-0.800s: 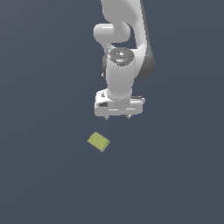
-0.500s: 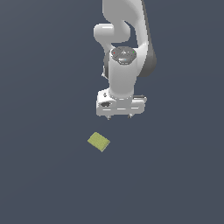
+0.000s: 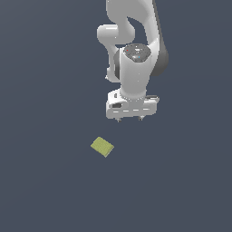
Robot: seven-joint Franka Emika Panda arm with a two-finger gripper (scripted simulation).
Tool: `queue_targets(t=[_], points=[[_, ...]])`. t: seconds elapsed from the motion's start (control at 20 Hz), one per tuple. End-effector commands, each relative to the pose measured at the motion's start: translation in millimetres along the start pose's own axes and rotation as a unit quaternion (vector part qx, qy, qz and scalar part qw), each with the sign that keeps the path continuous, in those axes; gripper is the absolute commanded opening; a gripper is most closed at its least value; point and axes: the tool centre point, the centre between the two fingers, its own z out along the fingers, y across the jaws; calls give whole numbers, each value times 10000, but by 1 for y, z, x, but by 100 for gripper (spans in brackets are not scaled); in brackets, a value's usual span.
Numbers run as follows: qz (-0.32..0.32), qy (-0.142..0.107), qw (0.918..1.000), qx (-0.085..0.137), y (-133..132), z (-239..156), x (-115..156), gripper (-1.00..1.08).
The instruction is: Pick up the object and move it to a goal position.
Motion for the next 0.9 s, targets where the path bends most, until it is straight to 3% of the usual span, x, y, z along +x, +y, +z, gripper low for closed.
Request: queue_targets(t=[0.0, 0.5, 0.85], points=[[-21, -3, 10000, -4, 2, 1, 0, 100], [-521, -7, 9986, -35, 17, 14, 7, 100], [-1196, -18, 9928, -70, 38, 32, 15, 100]])
